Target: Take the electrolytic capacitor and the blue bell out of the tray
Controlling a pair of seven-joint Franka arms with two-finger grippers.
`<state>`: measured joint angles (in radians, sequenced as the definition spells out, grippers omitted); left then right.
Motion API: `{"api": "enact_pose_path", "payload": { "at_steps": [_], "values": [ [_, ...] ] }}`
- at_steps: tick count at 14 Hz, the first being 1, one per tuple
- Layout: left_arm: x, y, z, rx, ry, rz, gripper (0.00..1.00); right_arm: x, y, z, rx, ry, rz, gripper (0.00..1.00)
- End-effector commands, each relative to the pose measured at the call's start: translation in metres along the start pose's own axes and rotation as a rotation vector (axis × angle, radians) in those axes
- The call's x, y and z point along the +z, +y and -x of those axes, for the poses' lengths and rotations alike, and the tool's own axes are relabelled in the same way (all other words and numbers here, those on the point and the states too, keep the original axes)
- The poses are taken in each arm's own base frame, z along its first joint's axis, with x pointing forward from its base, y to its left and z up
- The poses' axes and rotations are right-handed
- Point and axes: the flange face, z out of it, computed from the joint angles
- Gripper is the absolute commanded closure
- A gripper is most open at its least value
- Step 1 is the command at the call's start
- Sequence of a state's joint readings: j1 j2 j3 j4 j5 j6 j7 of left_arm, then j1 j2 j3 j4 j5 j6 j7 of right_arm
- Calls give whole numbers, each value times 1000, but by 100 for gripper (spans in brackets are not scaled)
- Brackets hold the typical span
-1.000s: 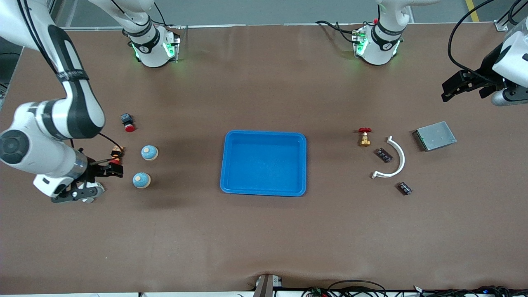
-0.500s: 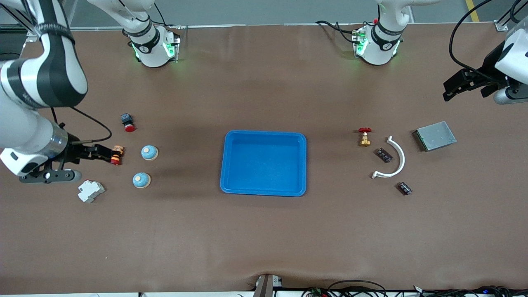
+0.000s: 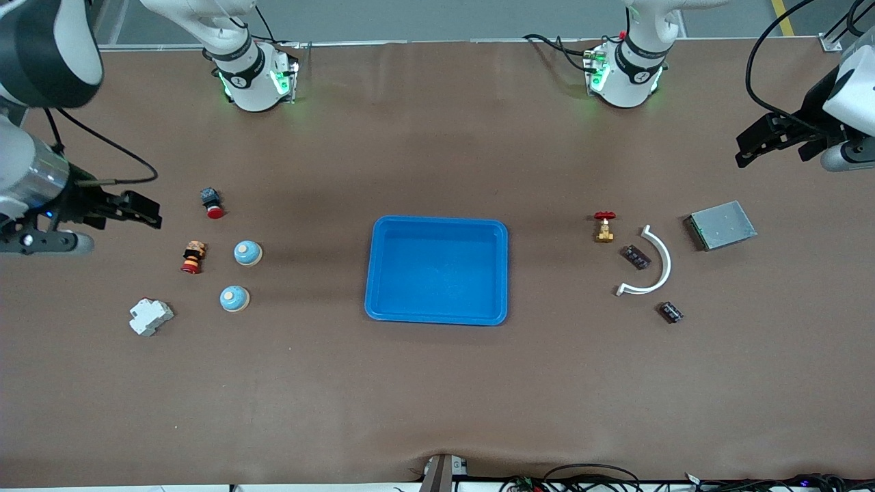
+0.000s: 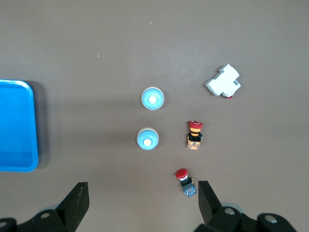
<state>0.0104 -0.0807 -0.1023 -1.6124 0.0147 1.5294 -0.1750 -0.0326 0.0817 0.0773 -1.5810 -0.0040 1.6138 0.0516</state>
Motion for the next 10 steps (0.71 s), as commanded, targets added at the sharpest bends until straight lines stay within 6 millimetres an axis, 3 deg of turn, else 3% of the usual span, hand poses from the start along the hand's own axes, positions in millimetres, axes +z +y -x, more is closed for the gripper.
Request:
{"api": "enact_pose_path", "payload": {
  "at_steps": [1, 5, 10],
  "values": [
    [-3, 1, 2, 2, 13, 18, 0, -24, 5, 21, 2, 11, -18, 0],
    [-4, 0, 2, 5, 16, 11, 0, -51, 19, 42, 24, 26, -8, 0],
    [-8, -3, 0, 18, 28, 3, 0, -60, 24, 52, 31, 23, -2, 0]
  ]
}}
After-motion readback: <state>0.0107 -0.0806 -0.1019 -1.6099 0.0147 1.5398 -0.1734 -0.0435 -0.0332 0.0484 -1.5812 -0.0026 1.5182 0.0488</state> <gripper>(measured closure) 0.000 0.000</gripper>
